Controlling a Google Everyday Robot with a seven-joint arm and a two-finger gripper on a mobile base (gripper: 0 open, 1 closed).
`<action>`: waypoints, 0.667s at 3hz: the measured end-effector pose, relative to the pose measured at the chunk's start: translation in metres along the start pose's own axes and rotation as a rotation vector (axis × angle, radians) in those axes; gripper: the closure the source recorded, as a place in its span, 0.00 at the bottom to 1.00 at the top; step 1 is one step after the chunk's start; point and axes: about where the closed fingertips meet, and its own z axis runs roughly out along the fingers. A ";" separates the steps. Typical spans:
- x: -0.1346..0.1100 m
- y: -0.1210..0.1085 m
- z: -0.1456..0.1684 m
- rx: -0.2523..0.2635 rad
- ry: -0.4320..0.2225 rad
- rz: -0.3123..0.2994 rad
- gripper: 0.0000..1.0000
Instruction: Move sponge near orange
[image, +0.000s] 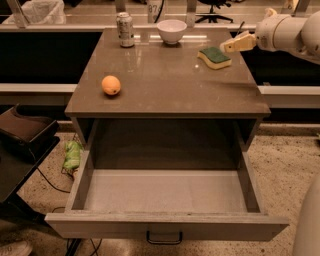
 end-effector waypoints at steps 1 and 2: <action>-0.002 -0.002 0.007 0.003 -0.003 -0.003 0.00; 0.010 0.006 0.013 -0.036 -0.033 0.114 0.00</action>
Offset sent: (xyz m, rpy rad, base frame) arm 0.0100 -0.0007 -0.0301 0.2855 0.0887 0.0350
